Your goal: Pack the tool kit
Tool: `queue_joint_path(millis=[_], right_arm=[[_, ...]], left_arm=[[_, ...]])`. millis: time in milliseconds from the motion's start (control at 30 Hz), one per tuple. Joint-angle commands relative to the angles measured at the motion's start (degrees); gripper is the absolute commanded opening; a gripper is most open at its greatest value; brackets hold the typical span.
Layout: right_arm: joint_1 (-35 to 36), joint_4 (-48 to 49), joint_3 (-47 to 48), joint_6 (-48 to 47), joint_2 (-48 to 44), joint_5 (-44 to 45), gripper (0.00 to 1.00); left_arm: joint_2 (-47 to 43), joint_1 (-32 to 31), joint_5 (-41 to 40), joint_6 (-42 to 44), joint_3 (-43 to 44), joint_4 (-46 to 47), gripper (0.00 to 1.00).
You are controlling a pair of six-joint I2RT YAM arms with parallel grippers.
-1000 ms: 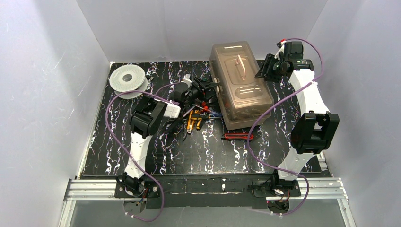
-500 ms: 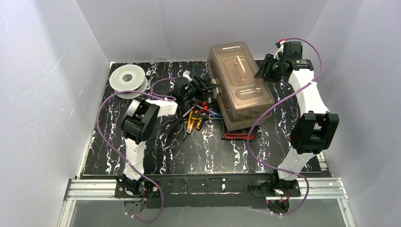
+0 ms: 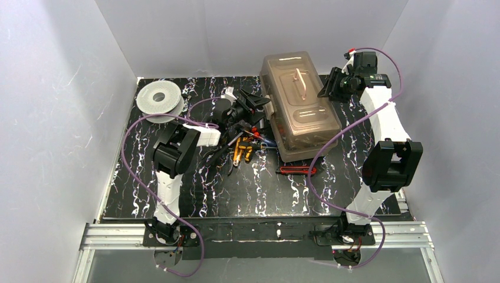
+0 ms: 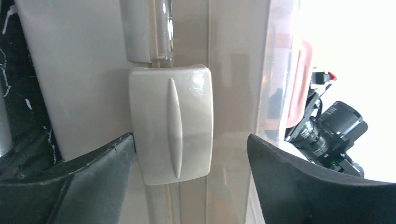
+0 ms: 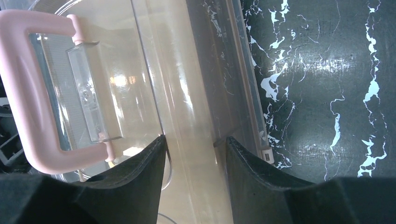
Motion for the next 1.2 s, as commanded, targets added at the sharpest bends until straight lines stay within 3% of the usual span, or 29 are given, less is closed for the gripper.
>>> queue_joint_path(millis=[0, 133, 300, 467, 633, 733, 833, 1000, 1167], right_arm=[[0.39, -1.99, -1.4, 1.6, 0.04, -0.45, 0.49], [0.39, -1.98, -1.57, 1.53, -0.07, -0.69, 0.49], [0.39, -1.73, -1.75, 1.53, -0.23, -0.83, 0.49], [0.4, -1.65, -1.76, 1.62, -0.23, -1.14, 0.49], [0.38, -1.63, -1.86, 1.66, -0.49, -1.0, 0.48], [0.39, -1.61, -1.8, 1.62, -0.41, -1.13, 0.48], [0.39, -1.61, -1.84, 1.7, -0.4, -1.23, 0.48], [0.39, -1.62, -1.94, 1.72, -0.62, -1.52, 0.48], [0.39, -1.61, -1.72, 1.64, -0.97, -1.76, 0.48]], left_arm=[[-3.53, 0.11, 0.67, -2.14, -0.06, 10.56, 0.91], [-6.91, 0.83, -0.65, 1.62, -3.21, 6.25, 0.97], [-13.08, 1.36, -3.54, 10.25, -4.98, -6.89, 0.98], [-14.29, 1.36, -3.07, 12.69, -3.06, -11.33, 0.98], [-16.7, 0.46, -6.68, 19.79, 0.12, -27.52, 0.95], [-16.48, 0.13, -8.55, 18.99, 0.03, -31.4, 0.98], [-13.39, 0.18, -5.55, 14.92, -0.06, -27.45, 0.98], [-3.4, 0.22, 1.16, 5.26, 2.93, -12.81, 0.98], [-1.38, 0.37, 0.86, 1.98, 2.37, -7.14, 0.85]])
